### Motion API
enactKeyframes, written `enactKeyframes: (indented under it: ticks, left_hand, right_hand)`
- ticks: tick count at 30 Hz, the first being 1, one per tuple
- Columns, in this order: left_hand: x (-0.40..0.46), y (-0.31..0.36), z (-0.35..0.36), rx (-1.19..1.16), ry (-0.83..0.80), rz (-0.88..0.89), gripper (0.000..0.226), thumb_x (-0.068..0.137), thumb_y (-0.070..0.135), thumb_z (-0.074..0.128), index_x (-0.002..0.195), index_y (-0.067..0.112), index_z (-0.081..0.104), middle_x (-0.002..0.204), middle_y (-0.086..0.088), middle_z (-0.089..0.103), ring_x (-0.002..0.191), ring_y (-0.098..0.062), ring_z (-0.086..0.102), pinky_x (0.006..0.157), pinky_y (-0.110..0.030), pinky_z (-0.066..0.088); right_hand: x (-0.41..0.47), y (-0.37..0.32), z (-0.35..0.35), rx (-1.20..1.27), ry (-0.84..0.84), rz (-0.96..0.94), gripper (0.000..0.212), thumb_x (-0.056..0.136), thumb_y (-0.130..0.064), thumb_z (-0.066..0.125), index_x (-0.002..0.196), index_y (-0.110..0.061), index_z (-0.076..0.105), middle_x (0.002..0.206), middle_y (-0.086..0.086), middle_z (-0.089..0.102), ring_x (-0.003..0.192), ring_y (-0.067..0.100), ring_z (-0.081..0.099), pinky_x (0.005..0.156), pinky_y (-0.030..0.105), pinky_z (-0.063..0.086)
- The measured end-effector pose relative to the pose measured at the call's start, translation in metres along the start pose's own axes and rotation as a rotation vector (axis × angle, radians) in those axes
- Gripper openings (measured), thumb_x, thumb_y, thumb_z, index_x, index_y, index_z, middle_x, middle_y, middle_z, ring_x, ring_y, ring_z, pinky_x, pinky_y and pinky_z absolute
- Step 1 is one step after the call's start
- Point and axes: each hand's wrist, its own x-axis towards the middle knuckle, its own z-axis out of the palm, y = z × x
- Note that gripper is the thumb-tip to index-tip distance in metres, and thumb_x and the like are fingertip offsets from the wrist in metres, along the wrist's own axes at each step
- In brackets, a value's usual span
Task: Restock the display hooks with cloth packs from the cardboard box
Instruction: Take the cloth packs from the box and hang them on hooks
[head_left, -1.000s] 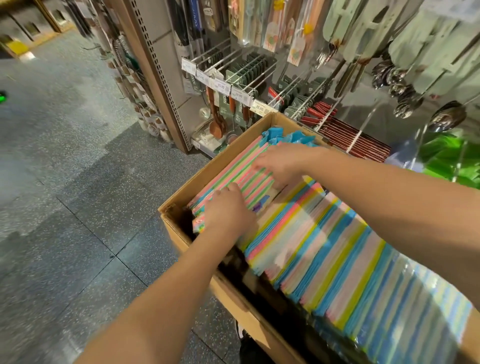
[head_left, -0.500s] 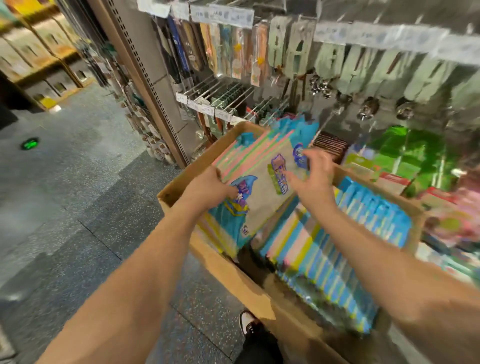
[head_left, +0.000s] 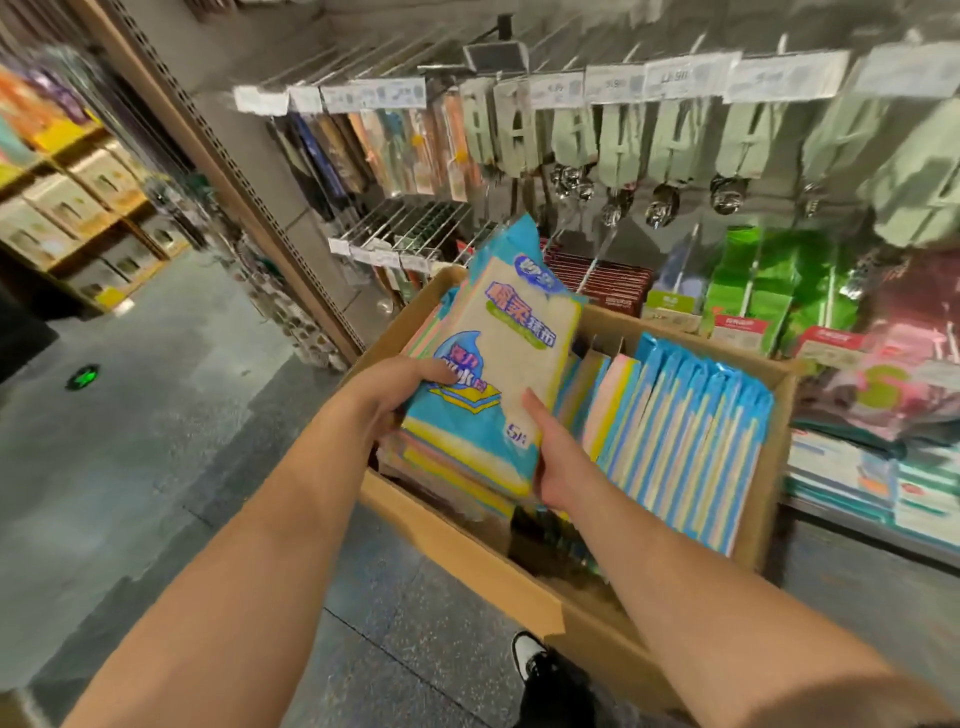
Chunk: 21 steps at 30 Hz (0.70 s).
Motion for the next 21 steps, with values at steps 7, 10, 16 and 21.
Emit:
enactKeyframes:
  ticks: [7, 10, 16, 21]
  left_hand:
    - [-0.065, -0.010, 0.112, -0.151, -0.104, 0.239, 0.018, 0.091, 0.009, 0.064, 0.106, 0.000, 0.065, 0.083, -0.014, 0.076, 0.061, -0.022, 0.073, 0.052, -0.029, 0.058]
    - [-0.090, -0.019, 0.185, -0.165, -0.175, 0.329, 0.035, 0.090, 0.005, 0.065, 0.123, 0.007, 0.055, 0.099, -0.014, 0.074, 0.069, -0.022, 0.074, 0.058, -0.032, 0.060]
    - [-0.142, -0.024, 0.363, -0.146, -0.481, 0.369, 0.037, 0.093, 0.016, 0.064, 0.128, 0.006, 0.055, 0.099, -0.008, 0.077, 0.080, -0.020, 0.075, 0.066, -0.031, 0.060]
    - [-0.181, 0.006, 0.494, -0.072, -0.742, 0.321, 0.098, 0.061, 0.077, 0.072, 0.134, 0.014, 0.061, 0.132, -0.014, 0.065, 0.128, -0.034, 0.057, 0.113, -0.053, 0.040]
  right_hand:
    - [-0.094, -0.037, -0.083, -0.009, 0.090, -0.265, 0.076, 0.071, -0.039, 0.078, 0.139, -0.021, 0.048, 0.119, 0.016, 0.070, 0.089, 0.030, 0.074, 0.067, 0.046, 0.061]
    - [-0.162, -0.052, -0.147, -0.040, 0.145, -0.381, 0.046, 0.086, -0.025, 0.071, 0.128, -0.024, 0.053, 0.114, 0.010, 0.072, 0.085, 0.025, 0.073, 0.085, 0.049, 0.057]
    - [-0.323, -0.077, -0.289, -0.037, 0.314, -0.551, 0.063, 0.075, -0.025, 0.076, 0.133, -0.015, 0.054, 0.108, 0.010, 0.074, 0.086, 0.024, 0.074, 0.066, 0.039, 0.061]
    - [-0.452, -0.094, -0.388, -0.029, 0.421, -0.681, 0.037, 0.088, -0.019, 0.065, 0.123, -0.027, 0.055, 0.112, 0.008, 0.073, 0.096, 0.030, 0.071, 0.083, 0.049, 0.058]
